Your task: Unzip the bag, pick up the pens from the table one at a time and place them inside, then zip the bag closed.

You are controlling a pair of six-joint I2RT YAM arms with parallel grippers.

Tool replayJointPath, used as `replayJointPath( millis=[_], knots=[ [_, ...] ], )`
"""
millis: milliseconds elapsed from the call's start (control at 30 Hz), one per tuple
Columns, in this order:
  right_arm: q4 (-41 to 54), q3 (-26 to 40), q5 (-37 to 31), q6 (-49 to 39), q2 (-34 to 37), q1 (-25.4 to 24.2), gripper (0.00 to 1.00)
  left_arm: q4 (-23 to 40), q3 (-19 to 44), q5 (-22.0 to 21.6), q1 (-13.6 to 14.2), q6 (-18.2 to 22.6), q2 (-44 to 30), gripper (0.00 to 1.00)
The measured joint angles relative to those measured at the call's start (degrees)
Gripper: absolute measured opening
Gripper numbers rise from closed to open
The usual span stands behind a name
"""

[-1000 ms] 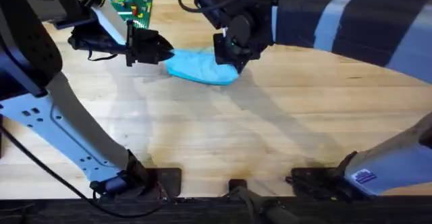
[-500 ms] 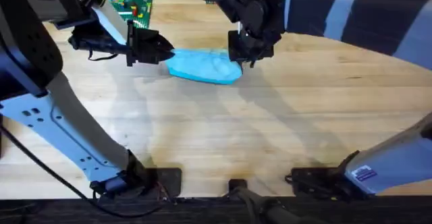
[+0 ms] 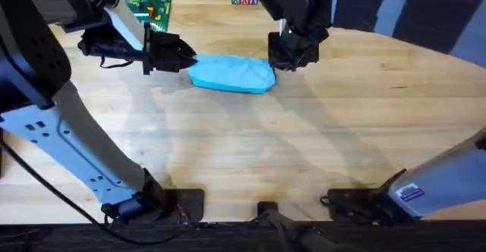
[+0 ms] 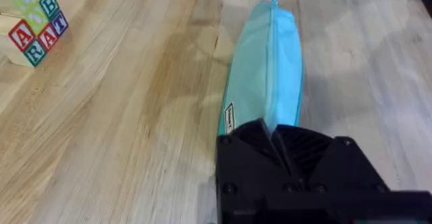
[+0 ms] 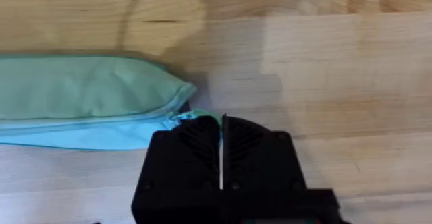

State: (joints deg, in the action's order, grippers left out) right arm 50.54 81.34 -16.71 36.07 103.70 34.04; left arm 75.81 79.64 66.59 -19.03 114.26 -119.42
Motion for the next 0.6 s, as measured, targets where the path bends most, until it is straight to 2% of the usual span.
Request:
replayJointPath(
  millis=[167, 433, 467, 600],
  knots=[
    [0.1, 0.04, 0.92, -1.82, 0.02, -1.2, 0.031, 0.53, 0.0, 0.08, 0.23, 0.0, -0.02, 0.041],
    [0.99, 0.22, 6.4, -4.17, 0.01, -6.7, 0.031, 0.85, 0.0, 1.67, 1.08, -0.01, 0.0, 0.041],
    [1.1, 0.24, 9.21, -4.42, 0.01, -8.75, 0.031, 0.85, 0.0, 2.03, 1.49, 0.0, -0.01, 0.041],
    [1.14, 0.24, 12.25, -4.44, 0.03, -10.65, 0.031, 0.86, 0.0, 2.46, 1.53, -0.02, -0.01, 0.041]
  ],
)
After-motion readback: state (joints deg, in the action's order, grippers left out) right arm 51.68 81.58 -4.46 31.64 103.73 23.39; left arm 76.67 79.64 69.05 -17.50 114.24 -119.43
